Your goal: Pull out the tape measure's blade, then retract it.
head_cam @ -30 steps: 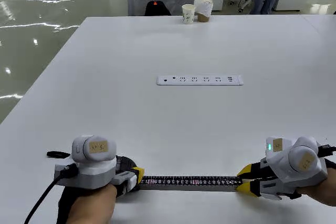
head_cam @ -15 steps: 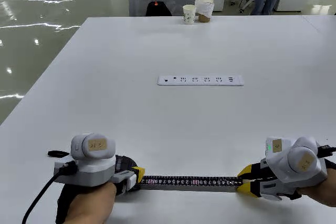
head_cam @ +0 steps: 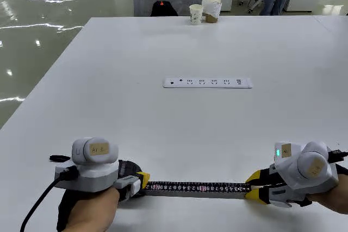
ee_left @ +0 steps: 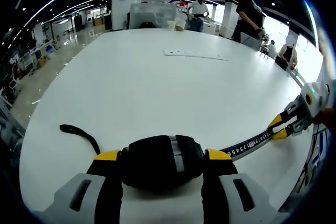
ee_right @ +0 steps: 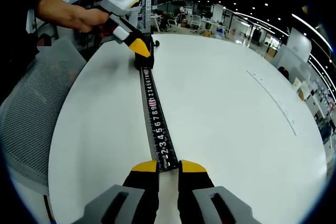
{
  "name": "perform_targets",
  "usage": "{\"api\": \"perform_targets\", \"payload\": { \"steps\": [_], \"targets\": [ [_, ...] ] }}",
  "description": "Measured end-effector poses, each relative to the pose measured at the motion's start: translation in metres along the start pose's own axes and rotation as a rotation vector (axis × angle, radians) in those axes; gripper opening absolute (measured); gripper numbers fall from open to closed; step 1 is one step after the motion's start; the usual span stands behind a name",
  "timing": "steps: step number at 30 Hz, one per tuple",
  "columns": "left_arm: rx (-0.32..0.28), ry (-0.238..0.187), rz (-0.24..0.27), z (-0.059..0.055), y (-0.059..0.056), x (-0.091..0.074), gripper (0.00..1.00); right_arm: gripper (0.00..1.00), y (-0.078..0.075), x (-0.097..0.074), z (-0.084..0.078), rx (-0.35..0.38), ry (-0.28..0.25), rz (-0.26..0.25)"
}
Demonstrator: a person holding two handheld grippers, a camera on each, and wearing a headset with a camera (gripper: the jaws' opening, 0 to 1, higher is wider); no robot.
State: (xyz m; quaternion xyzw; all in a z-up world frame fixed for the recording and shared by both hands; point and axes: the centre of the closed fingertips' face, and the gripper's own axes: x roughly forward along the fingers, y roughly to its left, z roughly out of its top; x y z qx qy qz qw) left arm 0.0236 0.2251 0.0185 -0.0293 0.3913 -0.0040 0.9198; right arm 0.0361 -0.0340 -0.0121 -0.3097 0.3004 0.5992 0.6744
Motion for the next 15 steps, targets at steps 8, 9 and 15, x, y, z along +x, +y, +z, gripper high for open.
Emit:
{"api": "perform_targets", "payload": {
  "steps": [8,9,15],
  "targets": [
    [-0.003,-0.002,-0.007,0.0009,0.0002,0.0003,0.55,0.09,0.0002,0.0002,0.0008,0.002,-0.001,0.001],
    [-0.004,-0.001,-0.007,0.0008,0.0002,0.0002,0.55,0.09,0.0003,0.0003,0.0014,0.003,-0.003,0.002],
    [-0.005,0.001,-0.010,0.0007,-0.0002,-0.0004,0.55,0.09,0.0016,0.0032,0.0045,0.003,-0.007,0.007]
  ]
}}
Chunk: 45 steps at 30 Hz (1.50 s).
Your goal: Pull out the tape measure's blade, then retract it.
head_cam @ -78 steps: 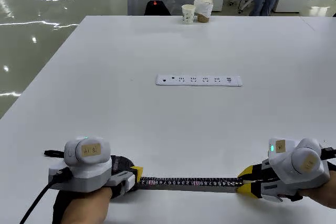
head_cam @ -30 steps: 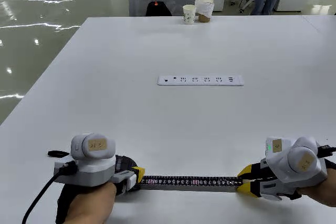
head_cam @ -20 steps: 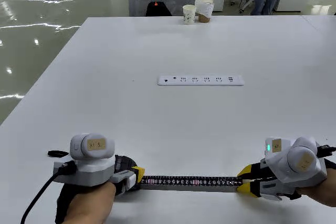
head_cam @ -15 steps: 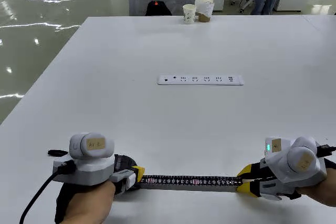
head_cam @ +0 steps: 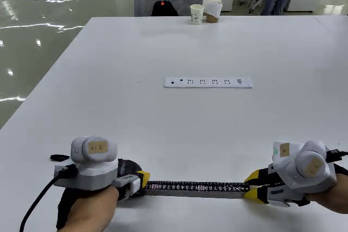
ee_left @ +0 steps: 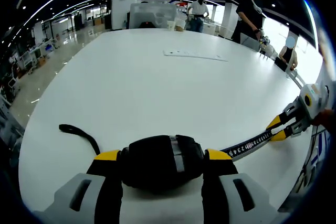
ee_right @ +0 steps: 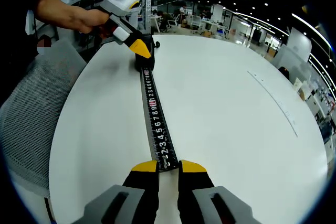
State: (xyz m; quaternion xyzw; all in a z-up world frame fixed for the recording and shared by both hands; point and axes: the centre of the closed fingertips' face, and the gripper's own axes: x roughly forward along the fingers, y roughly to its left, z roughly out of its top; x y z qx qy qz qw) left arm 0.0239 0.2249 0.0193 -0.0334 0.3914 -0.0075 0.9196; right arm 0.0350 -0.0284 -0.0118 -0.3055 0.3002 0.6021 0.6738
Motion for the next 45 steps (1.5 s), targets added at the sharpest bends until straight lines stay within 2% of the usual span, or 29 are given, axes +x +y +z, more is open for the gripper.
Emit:
{"api": "perform_targets", "payload": {
  "steps": [45],
  "targets": [
    [-0.017,0.008,-0.028,0.001,0.001,0.001,0.56,0.10,0.011,0.027,0.033,0.009,-0.033,0.038]
  ]
}}
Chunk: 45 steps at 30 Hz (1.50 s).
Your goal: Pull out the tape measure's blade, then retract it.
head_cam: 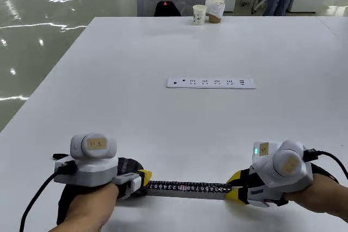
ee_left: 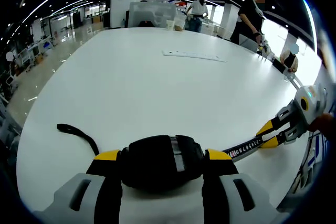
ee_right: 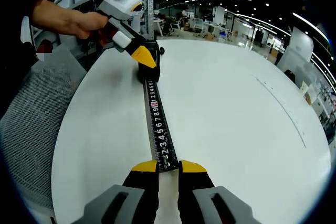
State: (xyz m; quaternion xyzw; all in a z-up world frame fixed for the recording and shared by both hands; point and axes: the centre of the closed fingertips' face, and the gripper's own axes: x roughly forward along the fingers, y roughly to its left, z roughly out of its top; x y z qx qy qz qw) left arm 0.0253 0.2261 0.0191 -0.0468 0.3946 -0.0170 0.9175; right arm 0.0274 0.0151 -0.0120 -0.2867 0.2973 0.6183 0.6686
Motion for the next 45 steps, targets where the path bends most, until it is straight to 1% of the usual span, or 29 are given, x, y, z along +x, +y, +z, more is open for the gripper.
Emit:
{"api": "perform_targets", "payload": {
  "steps": [17,22,45],
  "targets": [
    [0.005,0.005,-0.003,-0.001,-0.001,-0.001,0.56,0.10,0.004,0.012,0.013,0.002,-0.017,0.012],
    [0.012,0.006,-0.004,-0.001,-0.001,0.000,0.56,0.10,0.005,0.014,0.016,0.000,-0.018,0.016],
    [0.009,0.008,-0.009,-0.002,-0.001,0.000,0.56,0.10,0.009,0.028,0.030,0.003,-0.027,0.030]
  ]
}}
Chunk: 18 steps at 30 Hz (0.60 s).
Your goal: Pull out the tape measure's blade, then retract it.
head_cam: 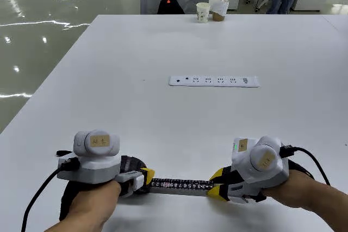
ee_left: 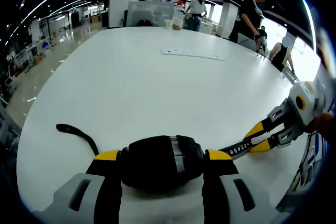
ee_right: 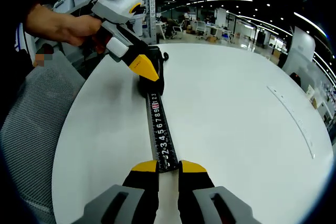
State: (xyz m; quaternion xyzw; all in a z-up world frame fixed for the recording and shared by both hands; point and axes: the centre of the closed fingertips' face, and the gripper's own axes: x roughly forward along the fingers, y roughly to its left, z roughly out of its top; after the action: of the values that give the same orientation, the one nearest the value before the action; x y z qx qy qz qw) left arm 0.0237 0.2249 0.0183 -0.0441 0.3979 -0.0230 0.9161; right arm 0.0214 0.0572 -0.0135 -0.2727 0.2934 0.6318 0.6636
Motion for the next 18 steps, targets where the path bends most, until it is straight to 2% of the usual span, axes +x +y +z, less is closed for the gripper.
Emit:
{"api": "perform_targets", "payload": {
  "steps": [18],
  "targets": [
    [-0.006,0.000,-0.005,0.000,0.000,0.000,0.56,0.10,0.002,0.012,0.014,0.000,-0.012,0.017]
  ]
}}
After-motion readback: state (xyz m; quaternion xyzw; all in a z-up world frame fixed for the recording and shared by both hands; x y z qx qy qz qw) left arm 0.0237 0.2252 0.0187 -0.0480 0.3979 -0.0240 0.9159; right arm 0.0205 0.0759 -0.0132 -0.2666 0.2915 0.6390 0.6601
